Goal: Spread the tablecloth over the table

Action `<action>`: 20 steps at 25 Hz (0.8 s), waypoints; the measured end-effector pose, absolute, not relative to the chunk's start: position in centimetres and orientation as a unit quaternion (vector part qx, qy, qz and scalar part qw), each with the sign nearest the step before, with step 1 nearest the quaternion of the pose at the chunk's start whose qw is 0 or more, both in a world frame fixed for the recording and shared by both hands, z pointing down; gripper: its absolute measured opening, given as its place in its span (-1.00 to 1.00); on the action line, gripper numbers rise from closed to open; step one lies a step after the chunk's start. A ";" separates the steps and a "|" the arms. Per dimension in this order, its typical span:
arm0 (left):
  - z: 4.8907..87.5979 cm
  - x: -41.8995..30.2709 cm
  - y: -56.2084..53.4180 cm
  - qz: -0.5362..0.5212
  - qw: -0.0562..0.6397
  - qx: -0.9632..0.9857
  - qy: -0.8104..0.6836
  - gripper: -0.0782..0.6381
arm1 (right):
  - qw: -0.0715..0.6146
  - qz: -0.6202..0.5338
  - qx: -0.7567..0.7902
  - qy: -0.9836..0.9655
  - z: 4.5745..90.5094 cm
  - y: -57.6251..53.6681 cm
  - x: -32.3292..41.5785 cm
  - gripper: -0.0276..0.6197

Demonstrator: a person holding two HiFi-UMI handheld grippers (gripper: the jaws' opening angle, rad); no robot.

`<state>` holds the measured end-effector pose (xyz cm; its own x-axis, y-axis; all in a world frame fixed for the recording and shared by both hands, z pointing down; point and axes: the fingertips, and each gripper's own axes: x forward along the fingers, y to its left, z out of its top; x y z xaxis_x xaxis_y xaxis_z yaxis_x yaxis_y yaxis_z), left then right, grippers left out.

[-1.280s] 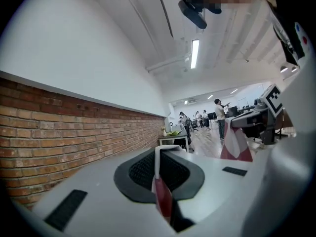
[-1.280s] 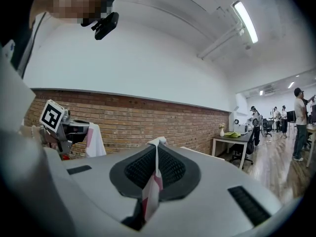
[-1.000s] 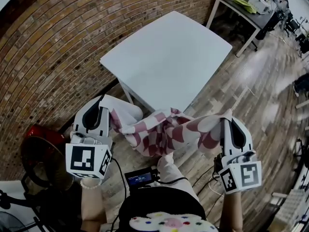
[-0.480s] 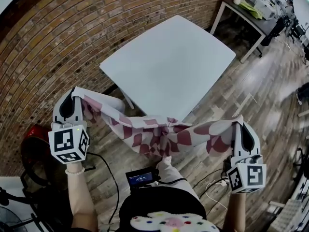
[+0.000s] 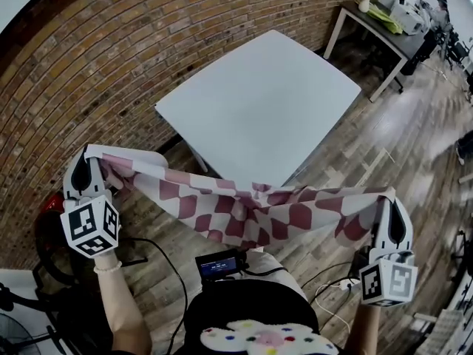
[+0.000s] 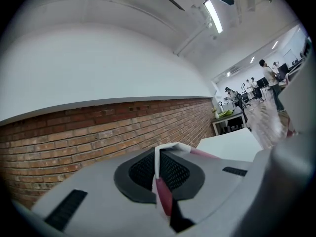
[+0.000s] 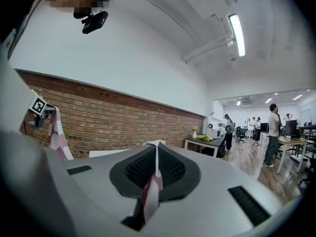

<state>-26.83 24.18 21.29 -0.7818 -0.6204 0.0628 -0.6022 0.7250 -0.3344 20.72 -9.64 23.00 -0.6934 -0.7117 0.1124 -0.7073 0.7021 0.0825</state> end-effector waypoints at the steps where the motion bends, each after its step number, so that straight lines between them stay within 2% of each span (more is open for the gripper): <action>1: 21.3 -26.8 24.6 -0.171 0.026 -0.326 0.929 -0.75 | 0.067 -0.015 0.393 -0.917 23.0 -9.8 21.2 -0.82; 7: 21.4 -27.9 27.0 -0.186 0.024 -0.316 0.930 -0.74 | 0.075 -0.040 0.432 -0.898 22.3 -10.1 23.5 -0.81; 13: 19.4 -31.7 27.1 -0.179 0.021 -0.289 0.940 -0.74 | 0.042 -0.024 0.482 -0.875 19.6 -13.9 26.1 -0.82; 20: 19.8 -35.5 23.5 -0.213 0.007 -0.288 0.934 -0.75 | 0.075 -0.047 0.477 -0.874 20.8 -19.2 25.9 -0.82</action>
<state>-35.52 23.52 19.81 -0.8345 -0.5399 0.1099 -0.5341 0.7437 -0.4021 25.88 -19.18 20.84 -0.5338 -0.8412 0.0865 -0.8269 0.5407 0.1549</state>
